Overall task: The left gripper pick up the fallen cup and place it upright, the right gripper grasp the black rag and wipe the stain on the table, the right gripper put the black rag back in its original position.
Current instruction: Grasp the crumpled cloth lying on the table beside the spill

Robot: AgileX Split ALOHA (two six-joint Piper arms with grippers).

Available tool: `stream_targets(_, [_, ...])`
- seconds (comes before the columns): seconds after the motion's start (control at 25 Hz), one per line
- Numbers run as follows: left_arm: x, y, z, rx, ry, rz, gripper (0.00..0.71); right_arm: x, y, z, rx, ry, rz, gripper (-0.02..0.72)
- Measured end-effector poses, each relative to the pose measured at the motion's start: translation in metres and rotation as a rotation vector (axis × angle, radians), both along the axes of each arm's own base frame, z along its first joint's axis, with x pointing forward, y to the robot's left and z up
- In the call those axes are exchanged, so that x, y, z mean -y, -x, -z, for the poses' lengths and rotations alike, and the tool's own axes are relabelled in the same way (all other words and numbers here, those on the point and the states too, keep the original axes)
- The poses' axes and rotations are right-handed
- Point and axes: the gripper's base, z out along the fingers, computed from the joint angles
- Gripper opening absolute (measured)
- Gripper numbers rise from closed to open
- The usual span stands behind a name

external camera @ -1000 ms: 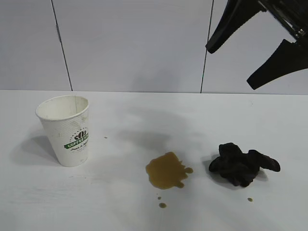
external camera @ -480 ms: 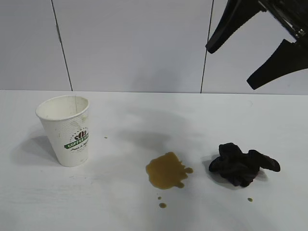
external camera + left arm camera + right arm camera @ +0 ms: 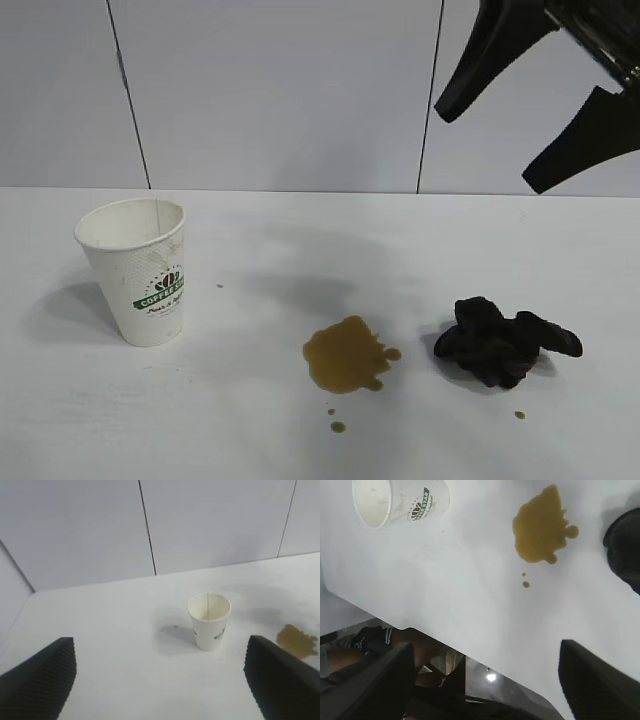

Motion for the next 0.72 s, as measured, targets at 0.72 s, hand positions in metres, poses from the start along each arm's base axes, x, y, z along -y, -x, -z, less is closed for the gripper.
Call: stream_targets(0.72, [-0.028,-0.05,0.095,-0.301,0.031,-0.007,0.654,0.008,0.003,0.005,0.041,0.121,-0.124,0.545])
